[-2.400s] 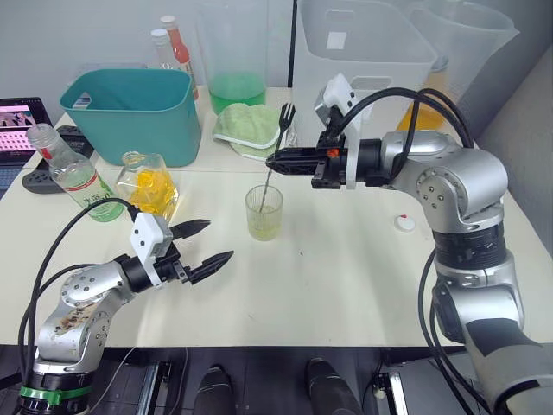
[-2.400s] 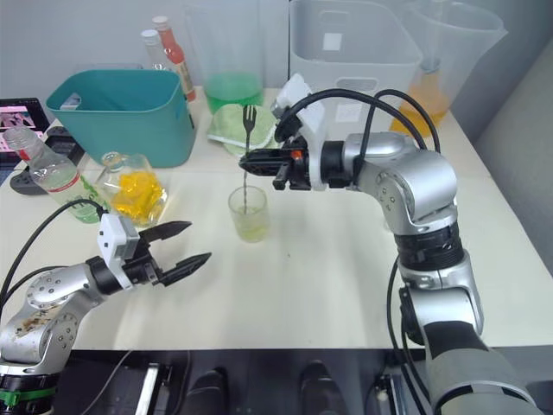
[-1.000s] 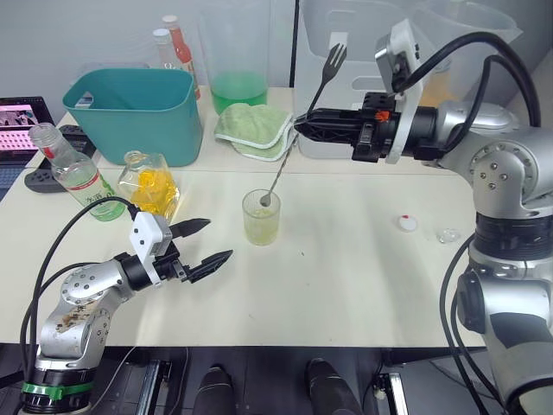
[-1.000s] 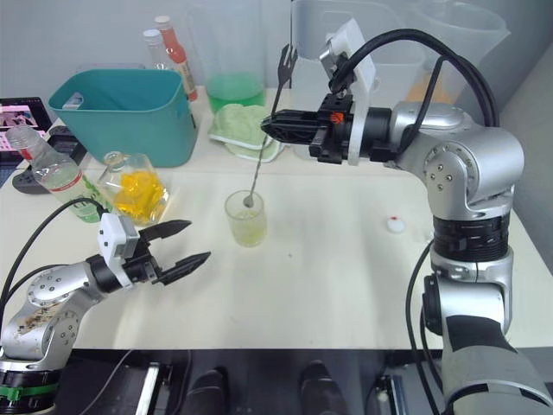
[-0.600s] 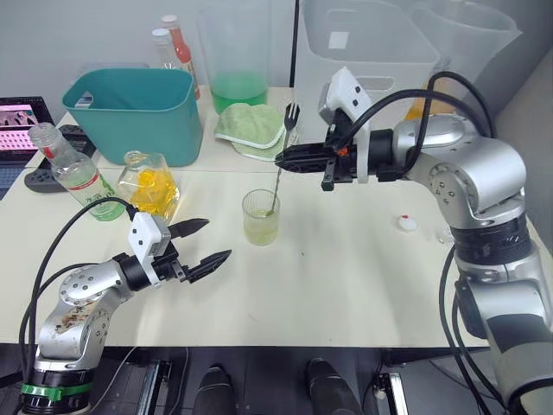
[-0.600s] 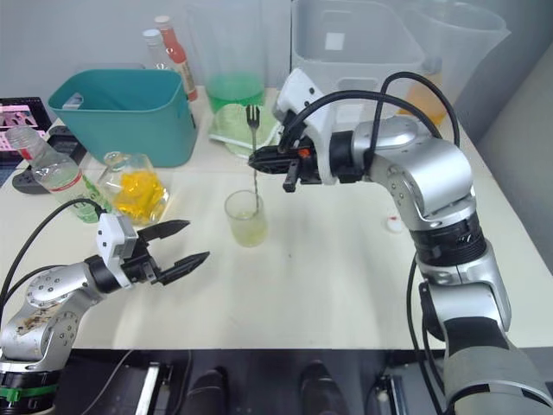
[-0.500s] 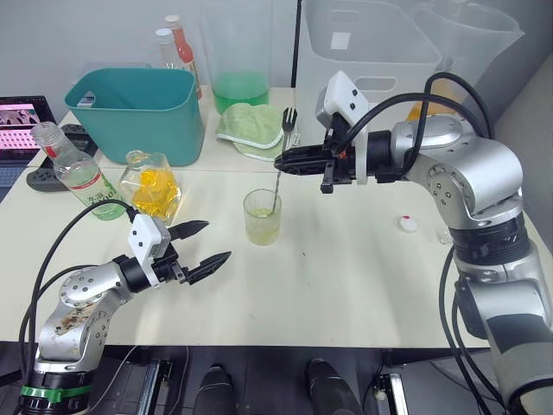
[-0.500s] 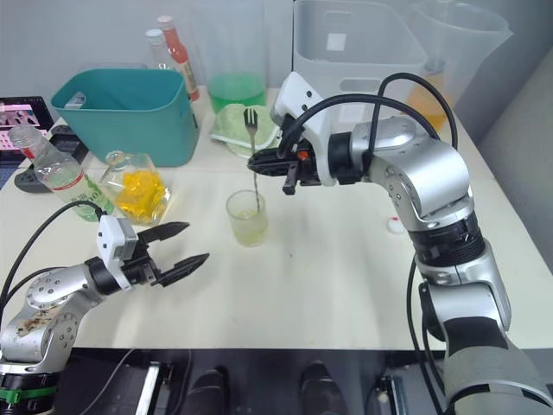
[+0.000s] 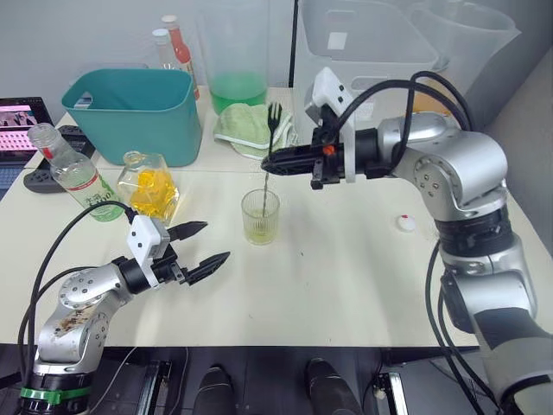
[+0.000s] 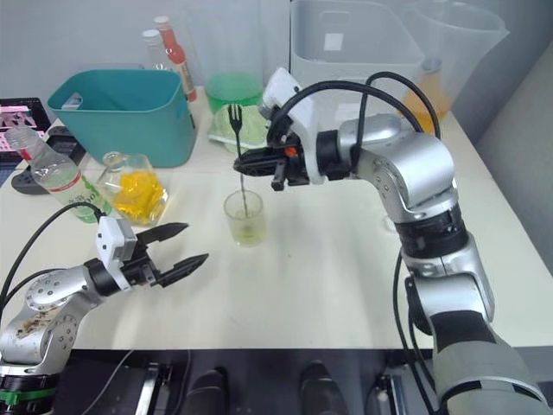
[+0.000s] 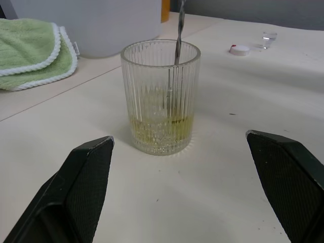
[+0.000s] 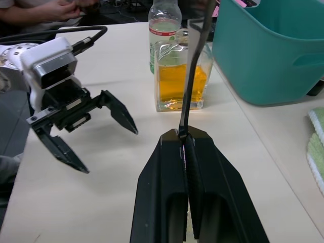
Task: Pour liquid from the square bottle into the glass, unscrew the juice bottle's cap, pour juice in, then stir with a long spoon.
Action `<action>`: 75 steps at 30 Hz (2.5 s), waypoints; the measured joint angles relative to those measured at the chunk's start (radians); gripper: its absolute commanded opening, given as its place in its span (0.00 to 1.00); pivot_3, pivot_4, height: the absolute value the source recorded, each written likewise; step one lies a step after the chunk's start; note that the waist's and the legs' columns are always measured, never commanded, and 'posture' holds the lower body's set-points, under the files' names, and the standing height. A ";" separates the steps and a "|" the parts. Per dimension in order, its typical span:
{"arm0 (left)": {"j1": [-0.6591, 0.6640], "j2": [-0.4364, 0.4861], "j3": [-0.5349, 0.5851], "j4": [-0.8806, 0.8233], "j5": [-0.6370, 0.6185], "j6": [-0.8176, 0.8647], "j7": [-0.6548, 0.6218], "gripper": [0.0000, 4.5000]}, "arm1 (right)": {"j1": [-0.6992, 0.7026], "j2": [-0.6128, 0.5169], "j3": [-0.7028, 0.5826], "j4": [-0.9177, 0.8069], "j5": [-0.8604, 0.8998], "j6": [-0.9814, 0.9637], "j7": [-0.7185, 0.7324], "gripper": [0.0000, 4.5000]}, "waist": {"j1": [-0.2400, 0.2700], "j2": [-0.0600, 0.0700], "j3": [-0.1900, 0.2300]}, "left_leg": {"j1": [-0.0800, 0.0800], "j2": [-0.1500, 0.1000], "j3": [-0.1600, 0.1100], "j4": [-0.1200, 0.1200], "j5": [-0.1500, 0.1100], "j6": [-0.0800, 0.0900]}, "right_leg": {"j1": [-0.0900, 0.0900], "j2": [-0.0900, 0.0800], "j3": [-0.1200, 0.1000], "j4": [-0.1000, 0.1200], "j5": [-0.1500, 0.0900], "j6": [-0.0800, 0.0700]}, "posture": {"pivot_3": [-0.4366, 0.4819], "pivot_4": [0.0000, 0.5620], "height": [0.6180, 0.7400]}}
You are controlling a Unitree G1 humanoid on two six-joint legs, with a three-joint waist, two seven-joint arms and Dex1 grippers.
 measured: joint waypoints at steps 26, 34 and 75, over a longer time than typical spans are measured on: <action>-0.015 0.018 0.009 0.005 -0.005 0.002 -0.032 0.99 | -0.005 -0.069 -0.210 -0.078 0.133 0.095 -0.004 0.00 | 0.021 0.000 0.000 | 0.000 0.000 0.000 0.000 0.000 0.000 | 0.000 0.000 0.000 0.000 0.000 0.000 | 0.48 0.27 0.93; -0.049 0.077 0.031 0.017 -0.040 0.016 -0.080 0.99 | 0.009 -0.101 -0.246 -0.108 0.167 0.123 -0.041 0.00 | 0.019 0.000 0.000 | 0.000 0.000 0.000 0.000 0.000 0.000 | 0.000 0.000 0.000 0.000 0.000 0.000 | 0.48 0.27 0.93; -0.098 0.136 0.056 -0.030 -0.143 0.097 -0.115 0.99 | -0.089 -0.755 0.033 -0.093 0.296 0.725 0.113 0.00 | 0.020 0.002 0.001 | 0.000 0.000 0.000 0.000 0.000 0.000 | -0.001 -0.001 0.001 -0.002 -0.002 0.000 | 0.48 0.27 0.93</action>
